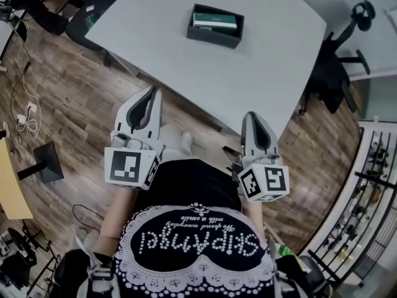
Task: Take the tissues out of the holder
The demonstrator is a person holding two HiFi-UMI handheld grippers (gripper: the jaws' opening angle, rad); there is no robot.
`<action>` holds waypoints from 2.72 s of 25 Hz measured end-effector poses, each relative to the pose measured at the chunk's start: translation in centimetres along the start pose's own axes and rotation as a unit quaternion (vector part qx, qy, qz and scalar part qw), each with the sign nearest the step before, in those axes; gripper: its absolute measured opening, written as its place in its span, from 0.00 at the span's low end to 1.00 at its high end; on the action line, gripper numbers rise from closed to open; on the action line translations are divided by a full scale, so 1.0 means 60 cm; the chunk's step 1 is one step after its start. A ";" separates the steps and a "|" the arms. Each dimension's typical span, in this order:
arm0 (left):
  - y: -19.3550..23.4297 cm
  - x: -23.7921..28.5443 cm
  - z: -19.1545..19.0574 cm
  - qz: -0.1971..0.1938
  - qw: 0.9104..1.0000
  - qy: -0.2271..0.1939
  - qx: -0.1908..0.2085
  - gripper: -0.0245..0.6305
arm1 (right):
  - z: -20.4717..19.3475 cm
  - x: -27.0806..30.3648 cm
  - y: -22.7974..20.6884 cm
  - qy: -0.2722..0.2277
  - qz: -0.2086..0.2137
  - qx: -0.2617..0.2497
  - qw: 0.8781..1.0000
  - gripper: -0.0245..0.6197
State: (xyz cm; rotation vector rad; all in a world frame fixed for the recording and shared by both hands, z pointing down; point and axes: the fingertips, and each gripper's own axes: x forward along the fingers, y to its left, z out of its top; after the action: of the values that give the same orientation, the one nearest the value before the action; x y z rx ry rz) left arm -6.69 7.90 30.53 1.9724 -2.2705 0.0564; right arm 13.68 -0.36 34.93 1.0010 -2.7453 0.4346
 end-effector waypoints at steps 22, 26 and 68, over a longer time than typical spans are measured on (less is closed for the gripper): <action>0.081 0.077 -0.001 -0.026 0.999 0.021 -0.016 0.08 | 0.010 0.099 0.028 0.025 -0.012 0.011 1.000 0.09; 0.109 0.127 0.003 -0.048 0.998 0.027 -0.014 0.08 | 0.028 0.139 0.021 0.019 -0.039 0.015 0.999 0.09; 0.112 0.345 0.012 -0.166 0.984 0.066 0.010 0.08 | 0.077 0.241 -0.067 -0.005 -0.147 0.058 0.987 0.09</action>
State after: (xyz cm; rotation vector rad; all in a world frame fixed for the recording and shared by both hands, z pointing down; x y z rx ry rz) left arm -16.18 -11.55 32.80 2.2545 -1.8436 0.1722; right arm 5.07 -13.48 35.35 1.4123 -2.5453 0.5432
